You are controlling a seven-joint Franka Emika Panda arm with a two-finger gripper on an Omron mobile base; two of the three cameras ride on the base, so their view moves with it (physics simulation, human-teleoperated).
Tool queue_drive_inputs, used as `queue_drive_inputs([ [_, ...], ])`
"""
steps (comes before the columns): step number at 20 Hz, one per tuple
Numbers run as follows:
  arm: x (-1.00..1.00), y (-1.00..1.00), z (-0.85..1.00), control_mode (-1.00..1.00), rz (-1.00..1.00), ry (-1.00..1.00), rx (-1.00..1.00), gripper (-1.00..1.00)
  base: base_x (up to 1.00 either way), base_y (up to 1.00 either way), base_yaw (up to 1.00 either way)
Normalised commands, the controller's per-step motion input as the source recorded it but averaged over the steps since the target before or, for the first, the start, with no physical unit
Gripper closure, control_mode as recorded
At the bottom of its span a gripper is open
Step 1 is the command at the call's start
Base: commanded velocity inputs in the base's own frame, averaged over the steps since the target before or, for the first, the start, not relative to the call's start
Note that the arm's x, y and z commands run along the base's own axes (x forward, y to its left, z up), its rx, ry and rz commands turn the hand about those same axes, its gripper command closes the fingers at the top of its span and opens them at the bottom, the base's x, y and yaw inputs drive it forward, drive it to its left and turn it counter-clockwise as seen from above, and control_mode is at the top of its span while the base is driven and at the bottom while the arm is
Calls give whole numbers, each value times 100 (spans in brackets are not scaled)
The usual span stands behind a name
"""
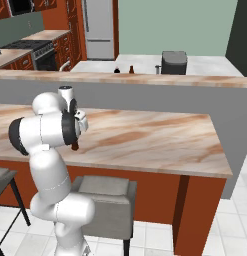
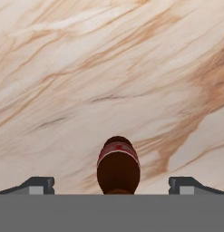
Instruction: Place the large bottle from the dining counter next to the other large bottle outside the sink, and place the small bottle from the dining counter next to the other small bottle inside the sink.
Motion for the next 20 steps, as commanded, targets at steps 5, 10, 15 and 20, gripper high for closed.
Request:
queue_drive_inputs([
  [5,0,0,-7,-100,0,0,2,-100,0,0,0],
  [10,0,-3,-8,-100,0,0,5,-100,0,0,0],
  [15,0,0,0,-100,0,0,0,-100,0,0,0],
  [20,0,0,0,-100,0,0,0,-100,0,0,0],
])
